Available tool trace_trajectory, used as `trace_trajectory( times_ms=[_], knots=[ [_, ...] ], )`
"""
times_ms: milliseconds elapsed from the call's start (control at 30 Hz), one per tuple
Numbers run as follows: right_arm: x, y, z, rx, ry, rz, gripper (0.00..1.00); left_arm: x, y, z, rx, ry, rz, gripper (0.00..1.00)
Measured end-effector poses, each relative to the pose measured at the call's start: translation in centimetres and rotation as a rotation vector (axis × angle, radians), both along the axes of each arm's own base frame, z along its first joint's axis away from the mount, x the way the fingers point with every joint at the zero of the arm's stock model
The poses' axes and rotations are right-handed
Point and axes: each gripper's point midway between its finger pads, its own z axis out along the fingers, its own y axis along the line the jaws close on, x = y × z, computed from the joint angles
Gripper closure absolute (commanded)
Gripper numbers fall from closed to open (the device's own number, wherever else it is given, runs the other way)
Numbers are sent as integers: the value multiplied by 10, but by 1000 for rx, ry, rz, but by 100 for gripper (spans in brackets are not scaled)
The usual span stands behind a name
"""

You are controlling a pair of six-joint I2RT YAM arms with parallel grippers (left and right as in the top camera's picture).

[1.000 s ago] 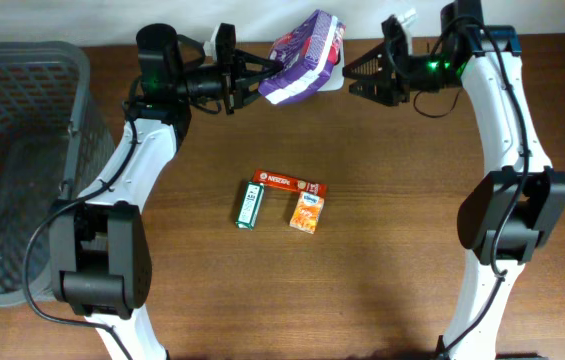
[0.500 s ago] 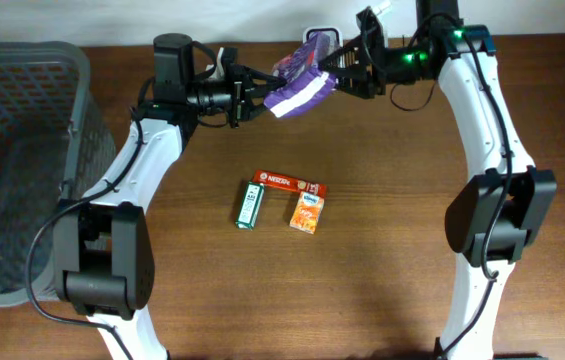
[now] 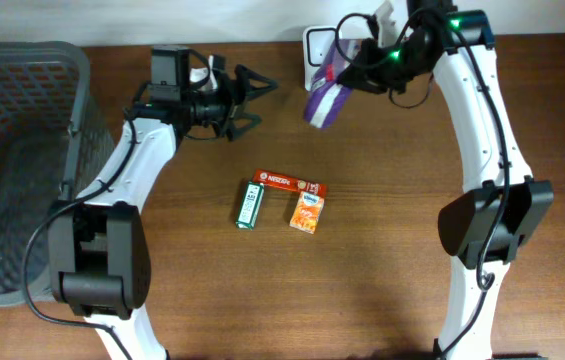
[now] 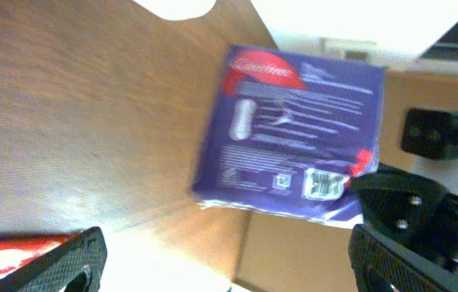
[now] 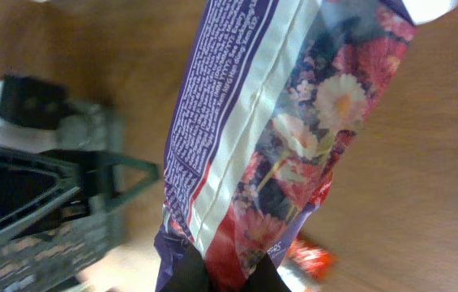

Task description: Scan the item barcode

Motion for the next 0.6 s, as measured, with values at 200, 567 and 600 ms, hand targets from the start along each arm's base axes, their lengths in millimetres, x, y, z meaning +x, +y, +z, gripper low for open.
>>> trace_trajectory(
  times_ms=[200, 567, 600],
  knots=[
    [40, -64, -7, -545, -214, -150, 96, 1, 47, -27, 164, -50, 16, 8],
    [97, -8, -16, -1150, -631, 139, 96, -59, 102, 18, 843, -183, 104, 7],
    [97, -6, -30, -1168, -617, 176, 96, -64, 99, 26, 895, -208, 111, 8]
  ],
)
